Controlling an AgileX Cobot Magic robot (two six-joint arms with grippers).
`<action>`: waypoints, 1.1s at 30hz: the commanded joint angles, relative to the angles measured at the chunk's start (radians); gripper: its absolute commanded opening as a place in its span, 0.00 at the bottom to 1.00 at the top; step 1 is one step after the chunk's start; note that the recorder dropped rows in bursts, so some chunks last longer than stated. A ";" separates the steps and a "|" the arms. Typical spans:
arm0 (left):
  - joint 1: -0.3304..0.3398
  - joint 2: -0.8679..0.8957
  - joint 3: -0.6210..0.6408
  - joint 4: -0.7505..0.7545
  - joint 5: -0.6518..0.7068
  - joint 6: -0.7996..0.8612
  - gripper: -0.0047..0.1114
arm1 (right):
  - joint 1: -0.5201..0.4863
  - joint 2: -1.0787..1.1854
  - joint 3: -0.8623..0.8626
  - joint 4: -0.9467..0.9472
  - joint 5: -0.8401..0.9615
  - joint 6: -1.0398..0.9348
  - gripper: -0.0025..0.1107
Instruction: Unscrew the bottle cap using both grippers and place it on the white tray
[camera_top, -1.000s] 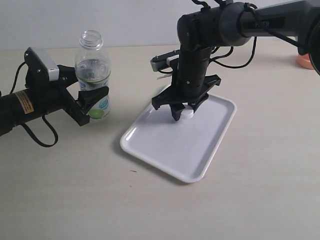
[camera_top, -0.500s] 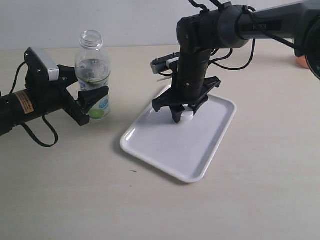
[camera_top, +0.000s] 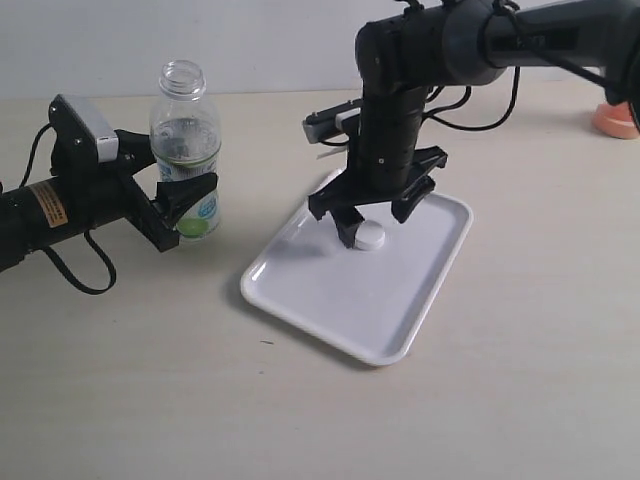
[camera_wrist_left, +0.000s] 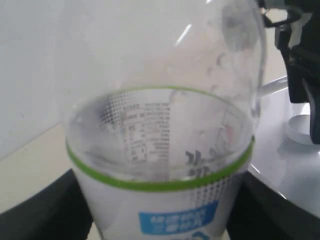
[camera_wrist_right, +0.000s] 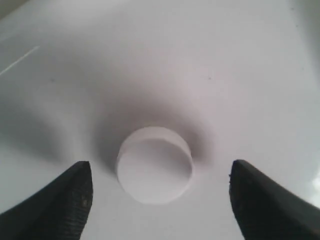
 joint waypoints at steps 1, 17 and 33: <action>-0.002 -0.007 -0.002 -0.009 0.002 -0.032 0.48 | -0.003 -0.104 -0.001 -0.010 0.079 -0.066 0.67; -0.002 0.024 -0.002 -0.027 0.040 -0.253 0.56 | -0.003 -0.437 -0.001 -0.025 0.094 -0.074 0.67; 0.005 -0.054 0.061 -0.009 0.107 -0.202 0.78 | -0.003 -0.584 -0.001 -0.018 0.111 -0.114 0.67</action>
